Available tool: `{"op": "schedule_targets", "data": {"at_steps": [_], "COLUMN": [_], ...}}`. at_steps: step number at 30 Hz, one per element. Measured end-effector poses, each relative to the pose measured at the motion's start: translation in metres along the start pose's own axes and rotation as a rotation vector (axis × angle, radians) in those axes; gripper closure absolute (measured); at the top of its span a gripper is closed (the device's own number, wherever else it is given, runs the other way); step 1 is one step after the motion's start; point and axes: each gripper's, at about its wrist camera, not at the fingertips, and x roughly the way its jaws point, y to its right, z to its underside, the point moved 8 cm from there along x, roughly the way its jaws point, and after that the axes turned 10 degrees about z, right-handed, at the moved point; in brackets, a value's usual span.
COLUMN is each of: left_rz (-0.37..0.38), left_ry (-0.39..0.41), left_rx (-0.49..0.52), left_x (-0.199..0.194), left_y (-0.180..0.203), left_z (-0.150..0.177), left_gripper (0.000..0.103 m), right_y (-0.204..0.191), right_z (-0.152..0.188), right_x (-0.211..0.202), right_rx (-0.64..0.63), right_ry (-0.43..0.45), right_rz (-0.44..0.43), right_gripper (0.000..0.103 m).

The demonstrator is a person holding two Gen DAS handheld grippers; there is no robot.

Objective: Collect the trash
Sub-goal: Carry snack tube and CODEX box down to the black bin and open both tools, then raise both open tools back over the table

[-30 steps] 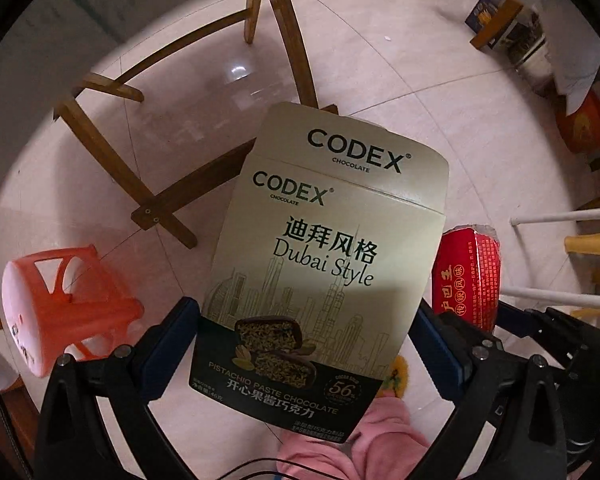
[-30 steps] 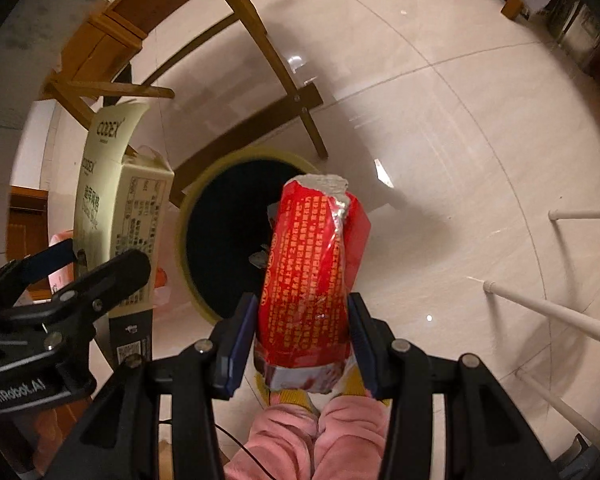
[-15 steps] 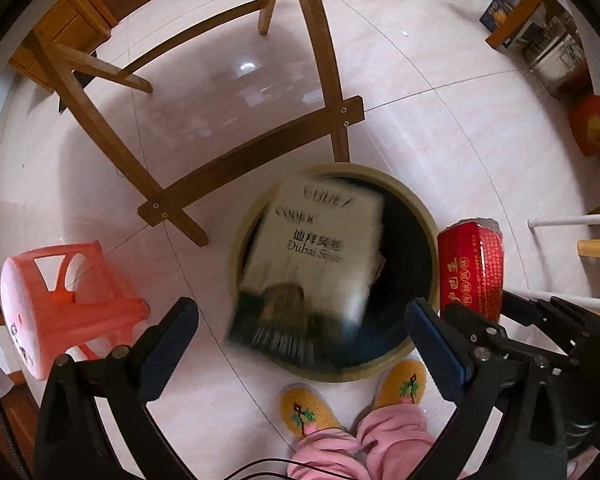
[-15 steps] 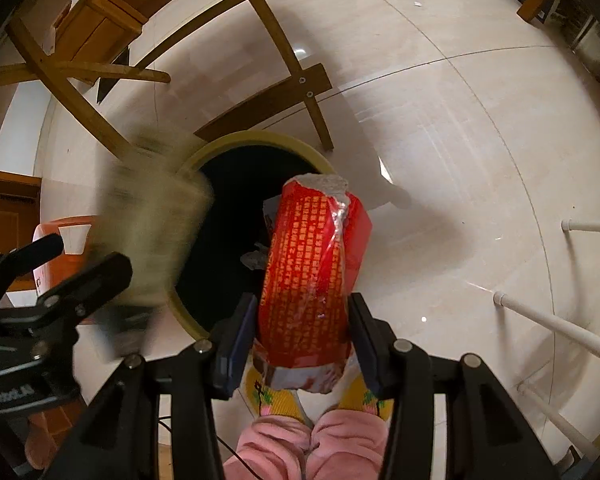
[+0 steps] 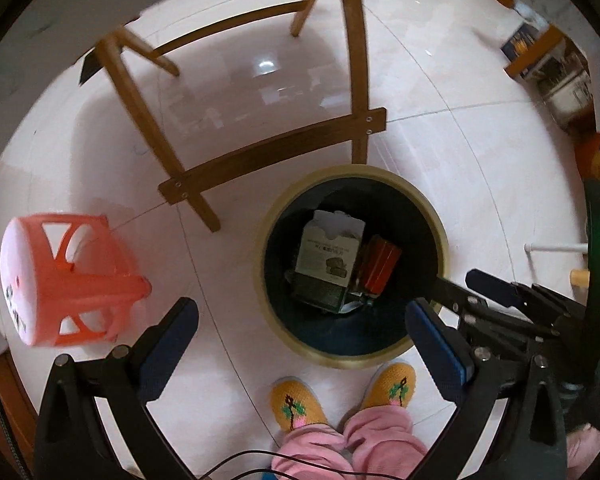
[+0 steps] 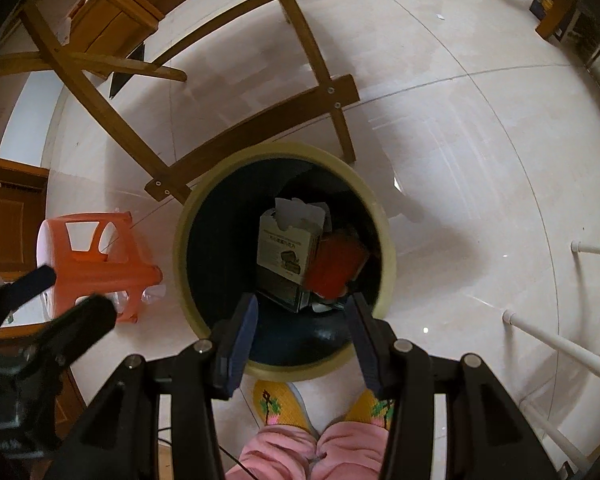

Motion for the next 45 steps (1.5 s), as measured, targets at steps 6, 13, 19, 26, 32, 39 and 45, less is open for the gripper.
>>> {"op": "schedule_targets", "data": {"at_steps": [6, 13, 19, 26, 32, 39, 45], "left_rz": [-0.002, -0.005, 0.006, 0.021, 0.054, 0.08, 0.076], "left_ry": [0.026, 0.043, 0.042, 0.062, 0.092, 0.145, 0.206], "left_rx": [-0.087, -0.146, -0.155, -0.148, -0.156, -0.142, -0.128], "left_x": [-0.024, -0.056, -0.093, -0.145, -0.198, -0.271, -0.337], "left_y": [-0.021, -0.032, -0.025, -0.012, -0.003, 0.013, 0.025], "left_z": [0.014, 0.027, 0.038, 0.044, 0.044, 0.04, 0.025], "left_gripper": [0.001, 0.001, 0.001, 0.001, 0.001, 0.001, 0.001], "right_y": [-0.018, -0.029, -0.033, -0.039, -0.027, -0.007, 0.002], "right_z": [-0.011, -0.017, -0.018, -0.017, -0.005, 0.007, 0.008], "right_x": [-0.012, -0.04, -0.079, -0.136, -0.189, -0.275, -0.343], "right_rx": [-0.021, -0.032, -0.024, -0.012, 0.014, -0.026, -0.072], "right_ry": [0.037, 0.07, 0.091, 0.129, 0.116, 0.156, 0.2], "right_rz": [-0.023, -0.037, -0.059, -0.149, -0.206, -0.24, -0.25], "right_gripper": [0.045, 0.036, 0.035, 0.025, 0.025, 0.025, 0.025]}}
